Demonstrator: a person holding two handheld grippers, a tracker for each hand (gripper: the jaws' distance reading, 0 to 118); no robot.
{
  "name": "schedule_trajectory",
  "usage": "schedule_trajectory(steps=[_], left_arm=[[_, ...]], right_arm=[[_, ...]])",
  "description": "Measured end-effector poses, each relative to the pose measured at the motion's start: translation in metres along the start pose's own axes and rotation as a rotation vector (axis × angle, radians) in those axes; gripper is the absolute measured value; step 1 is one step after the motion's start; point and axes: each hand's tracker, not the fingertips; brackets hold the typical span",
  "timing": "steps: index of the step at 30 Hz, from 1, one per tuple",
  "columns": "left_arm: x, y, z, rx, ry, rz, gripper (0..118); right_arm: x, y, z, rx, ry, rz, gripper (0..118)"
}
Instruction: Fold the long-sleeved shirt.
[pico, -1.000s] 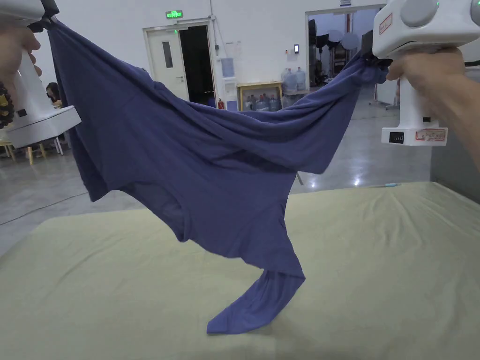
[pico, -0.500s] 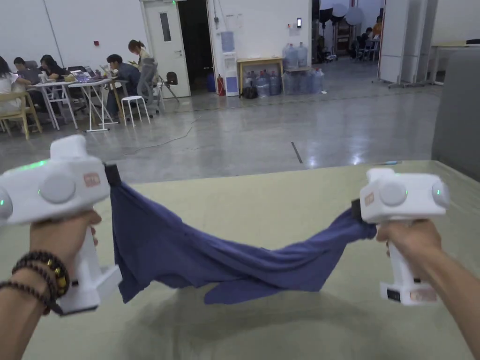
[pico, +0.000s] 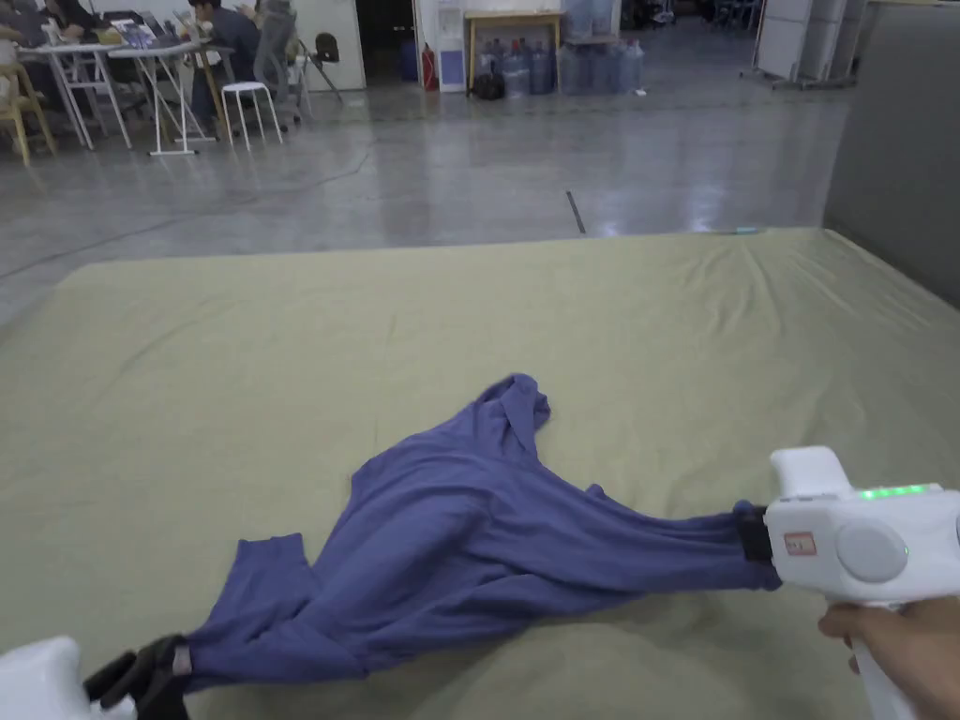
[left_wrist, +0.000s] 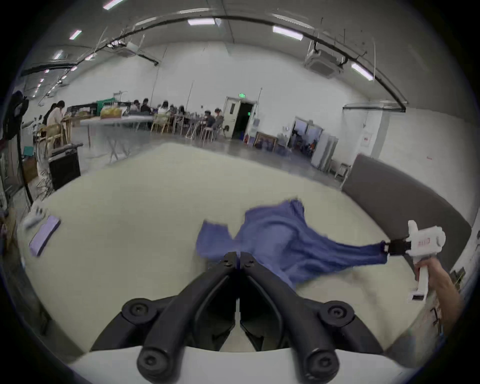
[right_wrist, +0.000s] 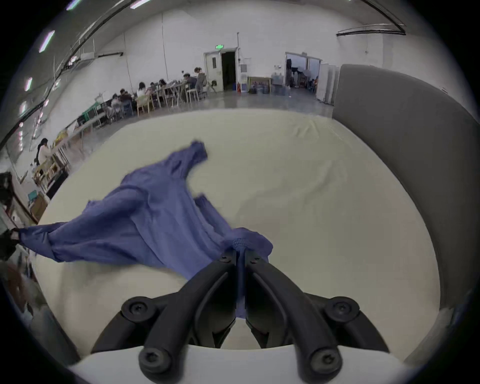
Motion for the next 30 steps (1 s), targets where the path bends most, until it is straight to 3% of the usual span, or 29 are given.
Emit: schedule_trajectory(steps=[5, 11, 12, 13, 14, 15, 16, 19, 20, 21, 22, 23, 24, 30], left_arm=[[-0.013, -0.049, 0.06, -0.059, 0.03, -0.028, 0], [-0.016, -0.063, 0.05, -0.082, 0.032, -0.007, 2], [-0.013, -0.06, 0.047, -0.092, 0.036, 0.005, 17], [-0.011, -0.057, 0.045, -0.107, 0.039, 0.006, 62], [-0.008, -0.054, 0.043, -0.125, 0.027, 0.005, 118], [-0.005, -0.049, 0.044, -0.125, 0.016, 0.004, 118], [-0.002, -0.043, 0.041, -0.084, 0.016, -0.005, 118], [0.019, -0.025, 0.04, -0.085, 0.036, -0.108, 118], [0.025, -0.021, 0.035, -0.089, 0.051, -0.136, 118], [0.031, -0.017, 0.029, -0.08, 0.056, -0.154, 112], [0.038, -0.015, 0.023, -0.098, 0.066, -0.175, 90], [0.044, -0.013, 0.017, -0.096, 0.073, -0.177, 29], [0.049, -0.01, 0.009, -0.1, 0.081, -0.182, 0], [0.069, 0.017, -0.05, -0.154, 0.029, -0.18, 0]], right_arm=[[0.008, -0.083, 0.033, -0.095, -0.039, -0.021, 7], [0.014, -0.108, 0.019, -0.133, -0.021, -0.062, 7], [0.013, -0.106, 0.022, -0.123, -0.021, -0.065, 21], [0.017, -0.103, 0.02, -0.117, -0.03, -0.072, 55], [0.018, -0.101, 0.023, -0.115, -0.038, -0.081, 110], [0.018, -0.097, 0.031, -0.104, -0.047, -0.091, 118], [0.018, -0.092, 0.044, -0.026, -0.058, -0.087, 118], [0.009, -0.082, 0.068, -0.003, -0.16, -0.075, 118], [0.007, -0.08, 0.073, -0.012, -0.175, -0.082, 109], [0.0, -0.083, 0.084, 0.009, -0.167, -0.091, 92], [-0.004, -0.084, 0.089, 0.026, -0.172, -0.094, 62], [-0.007, -0.086, 0.09, 0.033, -0.191, -0.095, 9], [-0.009, -0.088, 0.09, 0.031, -0.187, -0.095, 3], [-0.011, -0.097, 0.093, 0.029, -0.156, -0.117, 3]])
